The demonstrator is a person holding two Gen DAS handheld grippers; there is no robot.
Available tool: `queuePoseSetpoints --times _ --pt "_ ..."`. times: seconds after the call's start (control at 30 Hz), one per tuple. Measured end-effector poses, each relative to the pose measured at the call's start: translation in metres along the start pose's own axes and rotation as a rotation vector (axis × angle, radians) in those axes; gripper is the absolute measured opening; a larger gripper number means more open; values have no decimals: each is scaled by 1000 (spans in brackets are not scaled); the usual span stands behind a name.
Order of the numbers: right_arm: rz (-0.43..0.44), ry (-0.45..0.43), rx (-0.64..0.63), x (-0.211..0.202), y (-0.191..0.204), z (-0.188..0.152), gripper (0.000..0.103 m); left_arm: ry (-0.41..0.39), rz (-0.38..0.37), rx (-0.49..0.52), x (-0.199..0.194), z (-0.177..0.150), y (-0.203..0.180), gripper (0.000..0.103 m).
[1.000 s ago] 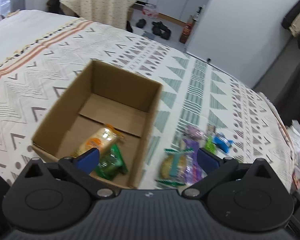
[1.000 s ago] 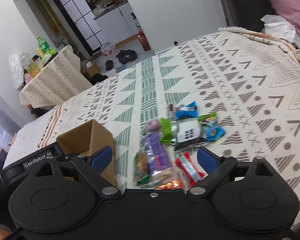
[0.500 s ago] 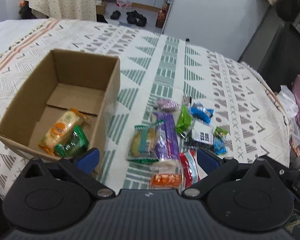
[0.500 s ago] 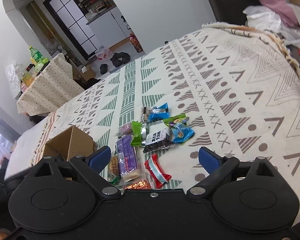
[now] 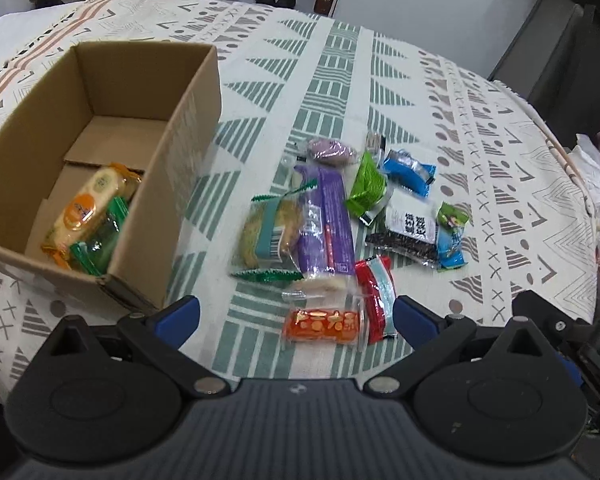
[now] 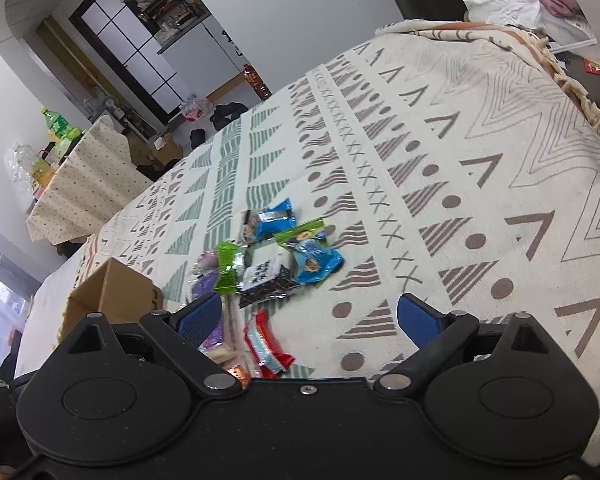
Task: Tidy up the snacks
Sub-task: 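Withdraw both grippers from the box back toward the snack pile, then grasp the orange candy bar with the left gripper while the right grasps the red-and-blue bar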
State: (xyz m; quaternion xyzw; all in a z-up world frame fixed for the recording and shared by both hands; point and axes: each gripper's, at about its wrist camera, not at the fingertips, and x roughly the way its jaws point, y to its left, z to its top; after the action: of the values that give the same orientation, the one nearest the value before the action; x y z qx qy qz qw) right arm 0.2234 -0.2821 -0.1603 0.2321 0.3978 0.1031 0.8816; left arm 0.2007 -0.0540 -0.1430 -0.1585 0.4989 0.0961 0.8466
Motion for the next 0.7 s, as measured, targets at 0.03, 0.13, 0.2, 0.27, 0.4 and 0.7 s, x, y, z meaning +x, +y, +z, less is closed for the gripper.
queuePoseSetpoints --times 0.03,0.13,0.2,0.27,0.4,0.7 --pt "-3 3 -4 3 -1 -1 95 3 4 1 3 -1 -1 102" --pt "-9 21 -3 12 -4 -4 94 30 9 -8 14 -2 -2 100" --pt "6 42 -3 18 -5 -3 91 39 9 -16 20 -3 -2 100" --pt "12 58 -2 23 -4 -4 89 50 7 -16 26 -4 -3 97" --pt "44 99 12 34 -8 -4 82 77 1 -27 38 -4 -5 93" --pt "141 156 37 52 -14 -5 71 113 23 21 56 -7 -14 71"
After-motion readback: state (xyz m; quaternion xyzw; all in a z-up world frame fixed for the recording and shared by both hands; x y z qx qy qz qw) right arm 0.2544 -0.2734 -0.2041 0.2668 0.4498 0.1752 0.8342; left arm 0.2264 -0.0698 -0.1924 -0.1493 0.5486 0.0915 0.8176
